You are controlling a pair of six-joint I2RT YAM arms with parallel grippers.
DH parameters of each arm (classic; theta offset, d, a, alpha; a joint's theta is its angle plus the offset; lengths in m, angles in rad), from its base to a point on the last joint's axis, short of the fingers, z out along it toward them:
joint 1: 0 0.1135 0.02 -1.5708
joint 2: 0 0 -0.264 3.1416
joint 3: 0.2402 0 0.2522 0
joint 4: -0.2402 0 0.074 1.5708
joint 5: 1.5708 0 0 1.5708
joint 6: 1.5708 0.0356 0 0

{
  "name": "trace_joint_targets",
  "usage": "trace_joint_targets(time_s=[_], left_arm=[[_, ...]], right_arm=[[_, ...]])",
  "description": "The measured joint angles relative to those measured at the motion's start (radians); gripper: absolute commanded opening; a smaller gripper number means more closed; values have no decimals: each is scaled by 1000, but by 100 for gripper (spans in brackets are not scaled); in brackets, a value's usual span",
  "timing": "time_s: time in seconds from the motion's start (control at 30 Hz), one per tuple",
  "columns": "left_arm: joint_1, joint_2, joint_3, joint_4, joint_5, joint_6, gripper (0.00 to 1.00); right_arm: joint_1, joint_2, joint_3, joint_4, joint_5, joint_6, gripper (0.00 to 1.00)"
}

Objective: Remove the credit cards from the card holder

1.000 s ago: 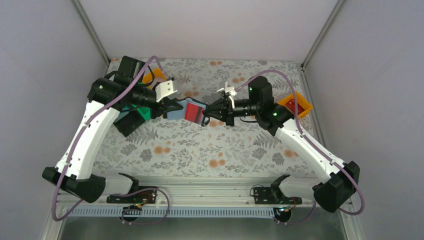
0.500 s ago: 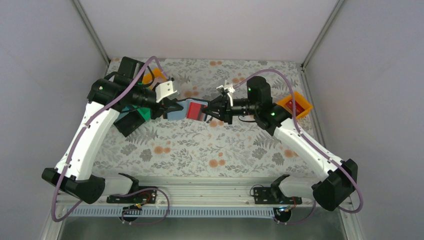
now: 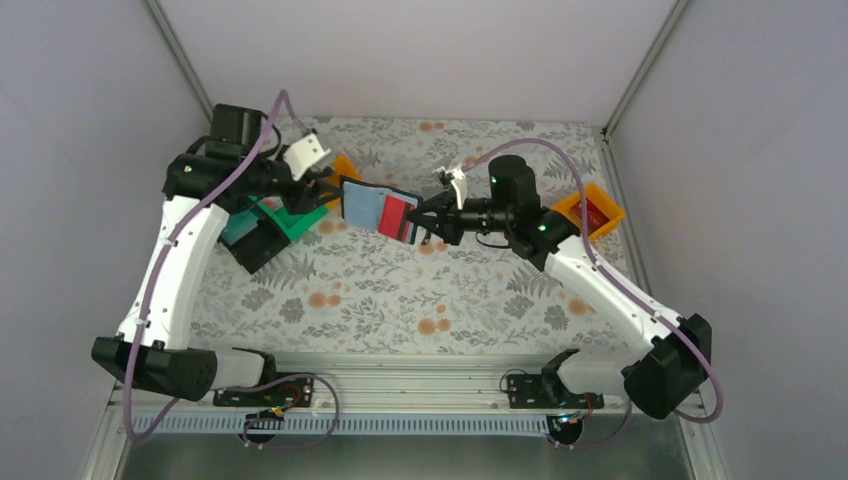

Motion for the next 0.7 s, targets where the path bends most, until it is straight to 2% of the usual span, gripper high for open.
trace_joint_targets(time_s=[0.2,0.33,0.43,0.53,0.7], left_arm=[[137,3,16,55,-41,-3,56],[143,-3,63,55,4,13,45],[55,-25,47,51,101,25,41],[-96,-33,-42,50,188,31,40],[-131,18,-135,42,273,34,40]], right_arm=[[-6,124,82,-151,255,161,4],[-5,149,84,-206,336,224,4],[2,149,97,-209,343,230,4],[15,147,108,-193,305,219,4],[34,131,103,-141,192,180,4]])
